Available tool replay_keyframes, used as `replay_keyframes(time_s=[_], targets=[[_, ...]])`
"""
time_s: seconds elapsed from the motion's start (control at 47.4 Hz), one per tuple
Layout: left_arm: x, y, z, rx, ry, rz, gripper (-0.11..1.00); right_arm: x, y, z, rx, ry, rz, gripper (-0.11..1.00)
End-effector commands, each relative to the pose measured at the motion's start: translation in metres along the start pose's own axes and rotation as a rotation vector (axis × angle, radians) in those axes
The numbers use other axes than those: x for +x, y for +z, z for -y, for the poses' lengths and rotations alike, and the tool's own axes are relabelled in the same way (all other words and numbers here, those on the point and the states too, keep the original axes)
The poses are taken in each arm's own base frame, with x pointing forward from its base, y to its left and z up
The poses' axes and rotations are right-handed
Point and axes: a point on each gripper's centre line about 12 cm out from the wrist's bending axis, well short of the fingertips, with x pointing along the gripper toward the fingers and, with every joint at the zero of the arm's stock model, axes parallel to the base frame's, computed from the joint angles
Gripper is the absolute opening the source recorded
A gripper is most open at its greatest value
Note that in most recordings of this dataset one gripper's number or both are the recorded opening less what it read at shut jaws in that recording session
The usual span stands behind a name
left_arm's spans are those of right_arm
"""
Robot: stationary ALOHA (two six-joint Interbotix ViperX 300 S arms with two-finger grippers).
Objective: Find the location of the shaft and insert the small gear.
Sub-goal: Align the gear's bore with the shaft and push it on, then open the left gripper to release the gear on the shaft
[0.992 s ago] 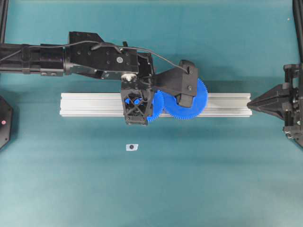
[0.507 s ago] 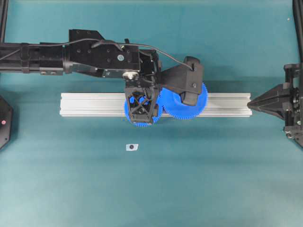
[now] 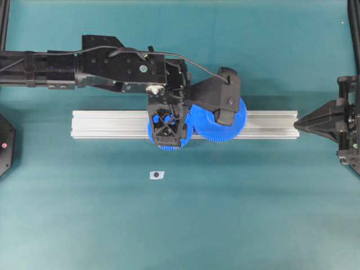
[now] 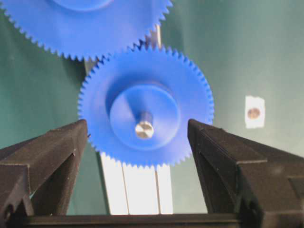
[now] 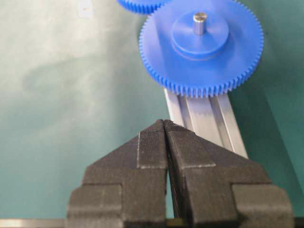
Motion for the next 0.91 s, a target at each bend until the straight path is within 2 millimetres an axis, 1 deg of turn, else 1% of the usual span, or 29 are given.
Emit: replay_keyframes(time_s=[0.0, 0.063, 0.274, 0.655, 0.887], targets=[[-0.026, 0.005, 0.001, 0.005, 0.013, 0.052, 0.8, 0.0, 0.004, 0.0, 0.008, -0.002, 0.008, 0.03], [-0.027, 0.005, 0.002, 0.006, 0.011, 0.048, 0.8, 0.0, 0.004, 0.0, 0.008, -0.001, 0.01, 0.03], [-0.038, 0.004, 0.004, -0.007, 0.014, 0.071, 0.8, 0.0, 0.004, 0.0, 0.008, -0.001, 0.01, 0.03], [-0.069, -0.005, 0.007, -0.029, 0.021, 0.128, 0.8, 0.0, 0.004, 0.0, 0.008, -0.001, 0.01, 0.03], [-0.078, -0.01, 0.01, -0.022, 0.021, 0.145, 0.8, 0.0, 0.004, 0.0, 0.008, -0.001, 0.01, 0.03]])
